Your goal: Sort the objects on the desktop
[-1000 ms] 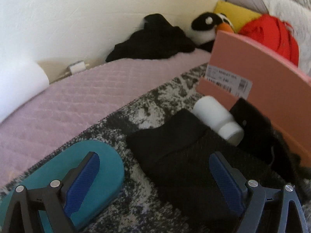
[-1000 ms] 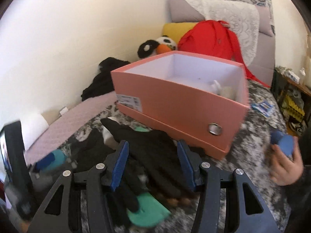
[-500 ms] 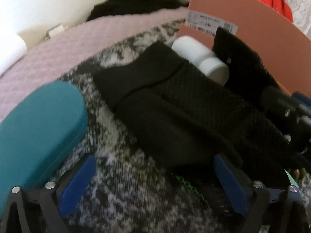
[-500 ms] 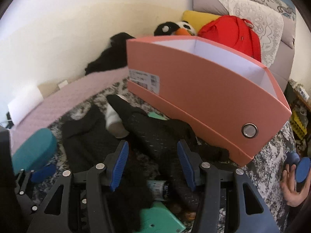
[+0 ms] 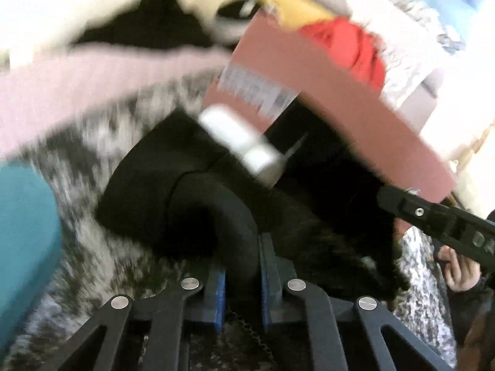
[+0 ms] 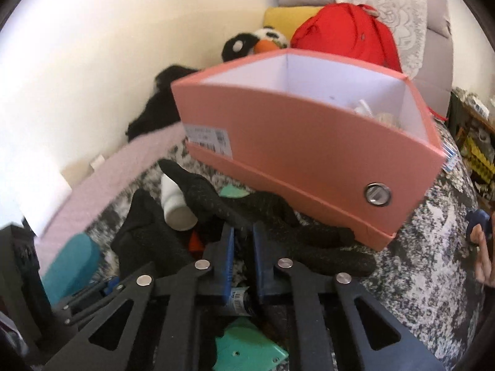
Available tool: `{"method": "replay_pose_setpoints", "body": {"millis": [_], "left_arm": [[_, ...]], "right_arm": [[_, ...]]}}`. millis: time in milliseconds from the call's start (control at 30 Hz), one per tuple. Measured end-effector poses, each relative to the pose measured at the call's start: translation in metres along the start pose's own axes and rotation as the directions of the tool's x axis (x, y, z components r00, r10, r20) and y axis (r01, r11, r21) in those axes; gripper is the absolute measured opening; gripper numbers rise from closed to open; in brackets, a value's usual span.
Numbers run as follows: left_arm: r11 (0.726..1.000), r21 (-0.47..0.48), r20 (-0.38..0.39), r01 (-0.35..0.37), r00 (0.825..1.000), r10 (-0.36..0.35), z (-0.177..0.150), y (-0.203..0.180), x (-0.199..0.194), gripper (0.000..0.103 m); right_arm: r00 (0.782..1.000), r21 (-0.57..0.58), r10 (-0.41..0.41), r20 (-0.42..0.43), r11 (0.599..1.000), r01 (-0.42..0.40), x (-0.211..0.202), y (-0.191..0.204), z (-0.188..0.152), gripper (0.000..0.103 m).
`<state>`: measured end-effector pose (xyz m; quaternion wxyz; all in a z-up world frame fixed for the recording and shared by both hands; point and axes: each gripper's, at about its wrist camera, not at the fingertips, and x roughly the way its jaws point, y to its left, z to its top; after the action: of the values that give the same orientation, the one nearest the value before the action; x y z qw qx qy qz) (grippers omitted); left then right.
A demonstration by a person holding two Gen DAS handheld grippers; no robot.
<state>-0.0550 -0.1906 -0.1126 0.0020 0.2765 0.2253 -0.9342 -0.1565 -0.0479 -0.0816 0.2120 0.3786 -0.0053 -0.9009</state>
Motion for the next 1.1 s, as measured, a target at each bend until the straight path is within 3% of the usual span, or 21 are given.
{"method": "replay_pose_setpoints", "body": {"millis": [67,167,333,433,667,700,733,767,800,933,1100], "left_arm": [[0.998,0.068,0.106,0.010,0.994,-0.017,0.000,-0.015,-0.021,0.011],[0.988,0.156,0.200,0.022,0.978,-0.053,-0.001,-0.031,-0.040,0.011],[0.974,0.222,0.279,-0.038,0.960,-0.026,0.002,-0.046,-0.052,0.011],[0.972,0.214,0.288,-0.096,0.957,0.031,0.004,-0.045,-0.051,0.011],[0.976,0.198,0.237,-0.086,0.971,0.038,0.004,-0.039,-0.041,0.012],[0.977,0.195,0.233,-0.084,0.972,0.037,0.003,-0.038,-0.040,0.012],[0.978,0.192,0.229,-0.081,0.973,0.036,0.002,-0.038,-0.039,0.012],[0.979,0.189,0.225,-0.077,0.974,0.034,0.001,-0.036,-0.039,0.012],[0.980,0.186,0.221,-0.075,0.975,0.033,0.000,-0.036,-0.038,0.012],[0.981,0.180,0.201,-0.067,0.979,0.030,-0.001,-0.035,-0.033,0.012],[0.979,0.195,0.196,-0.061,0.980,0.022,-0.004,-0.038,-0.033,0.012]], "right_arm": [[0.999,0.039,0.016,0.030,0.999,-0.018,-0.014,-0.005,0.003,0.007],[0.996,0.081,0.021,0.086,0.996,-0.028,-0.041,-0.010,0.006,0.007],[0.988,0.095,0.016,0.152,0.995,-0.031,-0.075,-0.010,0.009,0.007],[0.997,0.049,0.010,0.076,0.999,-0.014,-0.062,-0.002,0.010,0.010],[0.996,-0.119,-0.082,-0.036,0.990,0.077,0.007,0.029,0.000,0.047],[0.994,-0.139,-0.101,-0.042,0.986,0.094,0.015,0.033,0.000,0.047],[0.992,-0.159,-0.117,-0.047,0.981,0.109,0.022,0.036,0.000,0.047],[0.991,-0.158,-0.122,-0.048,0.981,0.113,0.024,0.036,0.001,0.031],[0.992,-0.144,-0.117,-0.048,0.984,0.109,0.024,0.033,0.004,0.005],[0.996,-0.007,-0.086,0.024,0.996,0.086,-0.001,0.013,0.022,0.005],[0.985,0.158,-0.025,0.170,0.987,-0.002,-0.072,-0.021,0.034,0.004]]}}
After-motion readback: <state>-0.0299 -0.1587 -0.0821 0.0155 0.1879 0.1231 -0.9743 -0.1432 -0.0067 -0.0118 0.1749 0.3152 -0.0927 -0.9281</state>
